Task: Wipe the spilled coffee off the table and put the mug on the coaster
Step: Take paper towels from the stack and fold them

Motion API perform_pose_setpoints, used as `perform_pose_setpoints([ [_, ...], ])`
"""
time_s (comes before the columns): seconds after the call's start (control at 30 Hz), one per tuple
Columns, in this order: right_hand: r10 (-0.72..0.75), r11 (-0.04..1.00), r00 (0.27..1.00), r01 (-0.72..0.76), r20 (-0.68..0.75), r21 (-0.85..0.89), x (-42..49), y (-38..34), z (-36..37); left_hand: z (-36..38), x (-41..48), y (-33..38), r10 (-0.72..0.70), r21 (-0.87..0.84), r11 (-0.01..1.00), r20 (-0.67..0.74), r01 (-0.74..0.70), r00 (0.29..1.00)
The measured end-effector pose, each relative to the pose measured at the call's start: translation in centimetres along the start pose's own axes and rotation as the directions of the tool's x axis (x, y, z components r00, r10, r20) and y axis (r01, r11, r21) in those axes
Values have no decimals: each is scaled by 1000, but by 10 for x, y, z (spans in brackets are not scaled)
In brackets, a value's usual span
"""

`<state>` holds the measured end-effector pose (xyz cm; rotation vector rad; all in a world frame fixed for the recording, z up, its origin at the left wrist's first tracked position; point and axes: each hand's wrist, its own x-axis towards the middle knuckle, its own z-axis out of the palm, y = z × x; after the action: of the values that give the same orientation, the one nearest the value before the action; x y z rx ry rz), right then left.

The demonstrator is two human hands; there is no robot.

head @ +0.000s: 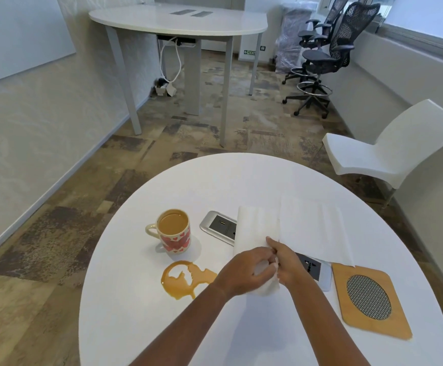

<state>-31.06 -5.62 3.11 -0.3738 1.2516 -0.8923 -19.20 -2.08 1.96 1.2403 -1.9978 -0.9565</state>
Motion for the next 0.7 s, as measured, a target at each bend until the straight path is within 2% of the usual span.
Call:
perform_pose_setpoints([
  [0.07, -25, 1000, 1000, 25, 19, -1, -1, 2, 1, -8, -3, -2, -1, -51, 999, -53, -1, 999],
  [0.17, -67, 997, 994, 63, 86, 55, -4, 4, 3, -23, -2, -9, -69, -140, 990, -285, 29, 956],
  [0.23, -83, 995, 994, 78, 75, 68, -4, 5, 3, -33, 0, -17, -188, -236, 967, -424, 92, 886],
  [0.27, -82, 995, 994, 77, 69, 69, -3, 6, 2, -39, 2, -22, -297, -320, 933, -431, 164, 852],
  [0.3, -79, 995, 995, 75, 68, 68, -3, 7, 3, -45, 2, -26, -432, -445, 858, -357, 255, 828],
  [0.33, -77, 995, 994, 72, 74, 69, -3, 9, 3, -51, 2, -30, -546, -604, 723, -200, 336, 814],
  [0.4, -69, 996, 994, 64, 79, 66, -2, 13, 5, -60, -3, -34, -588, -798, 426, 114, 426, 801],
  [0.43, -60, 997, 995, 55, 83, 62, -2, 16, 6, -64, -6, -35, -560, -817, 375, 177, 438, 809],
  [0.57, -26, 1000, 986, 25, 166, 9, -4, 23, 15, -68, -11, -40, -522, -822, 400, 159, 405, 838],
  [0.7, -12, 999, 966, 24, 258, -44, -6, 28, 25, -73, -14, -44, -524, -775, 443, 184, 451, 832],
])
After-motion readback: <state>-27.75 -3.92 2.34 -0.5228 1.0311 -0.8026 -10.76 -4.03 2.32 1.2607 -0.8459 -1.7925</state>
